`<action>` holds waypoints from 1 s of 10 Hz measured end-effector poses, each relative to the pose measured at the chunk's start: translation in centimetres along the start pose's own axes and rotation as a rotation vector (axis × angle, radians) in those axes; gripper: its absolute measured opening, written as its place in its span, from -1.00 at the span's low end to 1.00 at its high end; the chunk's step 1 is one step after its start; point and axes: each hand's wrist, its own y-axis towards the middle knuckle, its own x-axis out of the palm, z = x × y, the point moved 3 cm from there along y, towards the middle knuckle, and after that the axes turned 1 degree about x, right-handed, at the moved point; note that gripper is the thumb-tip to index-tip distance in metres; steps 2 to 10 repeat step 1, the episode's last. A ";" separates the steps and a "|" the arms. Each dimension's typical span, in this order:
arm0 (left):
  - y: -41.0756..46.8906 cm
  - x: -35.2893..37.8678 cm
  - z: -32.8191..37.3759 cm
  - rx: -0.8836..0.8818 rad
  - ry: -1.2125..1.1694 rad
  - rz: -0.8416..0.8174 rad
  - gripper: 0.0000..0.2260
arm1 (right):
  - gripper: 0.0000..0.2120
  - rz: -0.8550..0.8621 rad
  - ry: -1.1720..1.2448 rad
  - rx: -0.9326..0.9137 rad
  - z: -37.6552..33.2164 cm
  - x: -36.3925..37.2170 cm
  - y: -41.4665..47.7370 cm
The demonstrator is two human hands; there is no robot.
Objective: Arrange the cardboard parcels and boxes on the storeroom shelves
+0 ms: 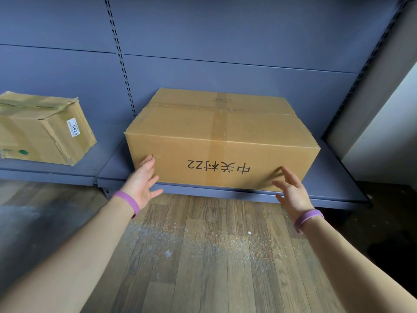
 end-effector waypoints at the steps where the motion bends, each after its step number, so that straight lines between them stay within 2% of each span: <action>1: -1.7 0.2 0.2 -0.027 0.071 -0.040 -0.52 | -0.51 0.037 0.018 0.038 -0.5 0.8 -1.2; 10: -1.7 0.2 0.2 -0.027 0.071 -0.040 -0.52 | -0.51 0.037 0.018 0.038 -0.5 0.8 -1.2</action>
